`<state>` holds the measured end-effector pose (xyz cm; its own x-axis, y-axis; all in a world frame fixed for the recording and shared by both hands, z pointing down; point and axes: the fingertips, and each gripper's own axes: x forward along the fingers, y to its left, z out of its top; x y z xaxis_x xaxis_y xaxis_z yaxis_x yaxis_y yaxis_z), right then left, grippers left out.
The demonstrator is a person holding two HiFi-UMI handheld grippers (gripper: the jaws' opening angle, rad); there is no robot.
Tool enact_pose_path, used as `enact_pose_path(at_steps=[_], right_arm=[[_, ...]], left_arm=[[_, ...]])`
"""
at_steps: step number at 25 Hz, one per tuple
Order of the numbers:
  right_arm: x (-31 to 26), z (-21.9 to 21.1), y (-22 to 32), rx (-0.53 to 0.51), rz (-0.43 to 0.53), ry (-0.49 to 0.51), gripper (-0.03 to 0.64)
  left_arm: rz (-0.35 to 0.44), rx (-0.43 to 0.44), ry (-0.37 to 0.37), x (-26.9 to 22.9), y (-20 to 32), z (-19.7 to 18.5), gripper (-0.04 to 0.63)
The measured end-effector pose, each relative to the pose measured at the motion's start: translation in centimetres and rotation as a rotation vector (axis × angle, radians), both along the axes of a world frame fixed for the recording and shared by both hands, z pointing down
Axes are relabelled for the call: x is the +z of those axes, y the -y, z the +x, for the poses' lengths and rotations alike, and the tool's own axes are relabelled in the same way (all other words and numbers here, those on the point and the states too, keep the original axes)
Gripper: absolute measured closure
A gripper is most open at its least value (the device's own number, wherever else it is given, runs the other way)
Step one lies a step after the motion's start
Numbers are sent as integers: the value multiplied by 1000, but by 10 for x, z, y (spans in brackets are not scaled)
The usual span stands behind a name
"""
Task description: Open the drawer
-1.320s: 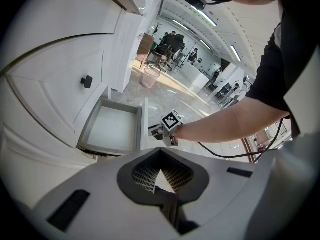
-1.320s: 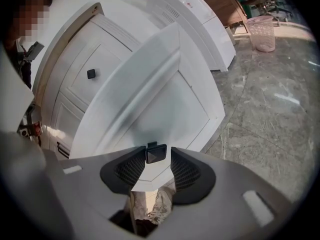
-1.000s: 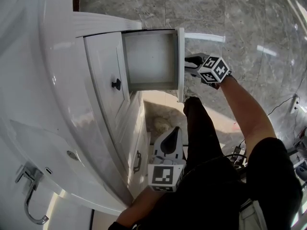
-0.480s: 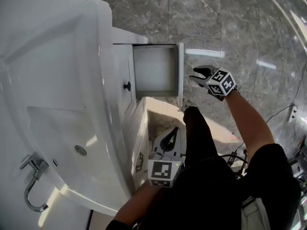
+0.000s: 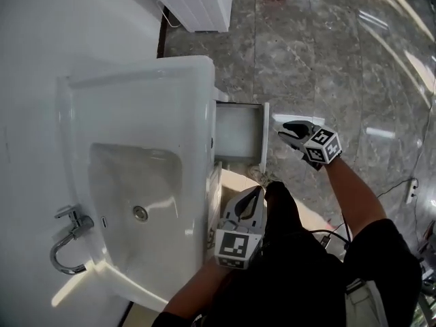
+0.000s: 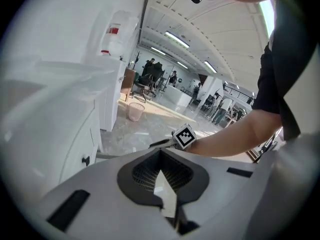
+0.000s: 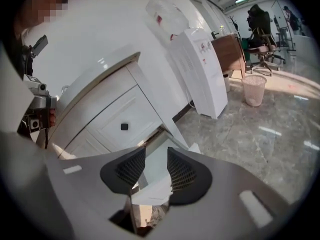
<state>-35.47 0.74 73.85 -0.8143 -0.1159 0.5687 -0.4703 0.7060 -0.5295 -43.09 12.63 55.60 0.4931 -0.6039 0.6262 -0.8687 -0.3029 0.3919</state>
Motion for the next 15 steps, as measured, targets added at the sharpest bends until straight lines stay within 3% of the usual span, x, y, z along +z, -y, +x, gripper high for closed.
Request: enact_pose_path(at_steps=[8, 15], right_arm=[[-147, -42, 47, -31, 144, 66, 550], [-295, -110, 70, -124, 281, 130, 601]], left_arm=[[159, -157, -42, -123, 44, -49, 604], [304, -333, -40, -238, 52, -123, 604]])
